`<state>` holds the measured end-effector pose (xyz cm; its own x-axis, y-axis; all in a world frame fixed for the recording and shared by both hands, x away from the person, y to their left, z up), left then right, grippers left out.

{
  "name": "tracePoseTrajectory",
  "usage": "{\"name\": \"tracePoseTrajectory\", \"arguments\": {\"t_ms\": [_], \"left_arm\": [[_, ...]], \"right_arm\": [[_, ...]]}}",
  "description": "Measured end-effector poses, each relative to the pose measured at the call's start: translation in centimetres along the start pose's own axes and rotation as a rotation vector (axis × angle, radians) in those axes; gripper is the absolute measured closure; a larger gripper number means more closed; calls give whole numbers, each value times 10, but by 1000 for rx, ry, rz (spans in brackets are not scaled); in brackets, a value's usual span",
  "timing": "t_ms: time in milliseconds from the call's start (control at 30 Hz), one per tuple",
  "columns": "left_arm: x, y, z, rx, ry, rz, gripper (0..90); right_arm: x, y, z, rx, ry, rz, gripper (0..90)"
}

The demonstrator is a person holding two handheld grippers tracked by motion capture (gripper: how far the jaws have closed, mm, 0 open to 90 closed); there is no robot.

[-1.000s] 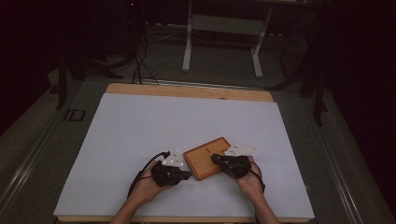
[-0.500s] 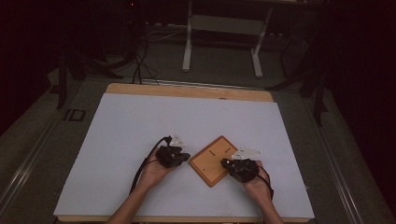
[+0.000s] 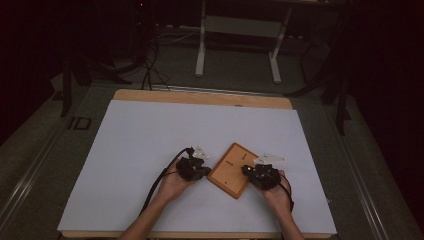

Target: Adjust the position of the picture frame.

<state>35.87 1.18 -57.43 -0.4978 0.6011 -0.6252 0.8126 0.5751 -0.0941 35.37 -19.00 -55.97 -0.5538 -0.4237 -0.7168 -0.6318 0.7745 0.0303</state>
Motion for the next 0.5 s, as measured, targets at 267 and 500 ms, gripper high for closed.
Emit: {"name": "tracePoseTrajectory", "arguments": {"t_ms": [267, 500], "left_arm": [[21, -11, -13, 49, -14, -9, 900], [43, -36, -23, 88, 6, 42, 900]], "right_arm": [[-11, 2, 11, -16, -11, -7, 834], [-24, 18, 27, -64, -19, -42, 833]]}}
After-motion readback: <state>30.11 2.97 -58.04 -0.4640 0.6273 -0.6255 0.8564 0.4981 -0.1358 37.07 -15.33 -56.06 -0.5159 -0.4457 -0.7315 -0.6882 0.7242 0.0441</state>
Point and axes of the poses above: each handheld gripper's, and its own axes: z roughly forward along the jaws, x roughly out of its underside, y roughly to its left, the point moved 6 cm from there along z, roughly forward along the jaws, and after that the axes turned 4 degrees about y, right-handed, at the moved point
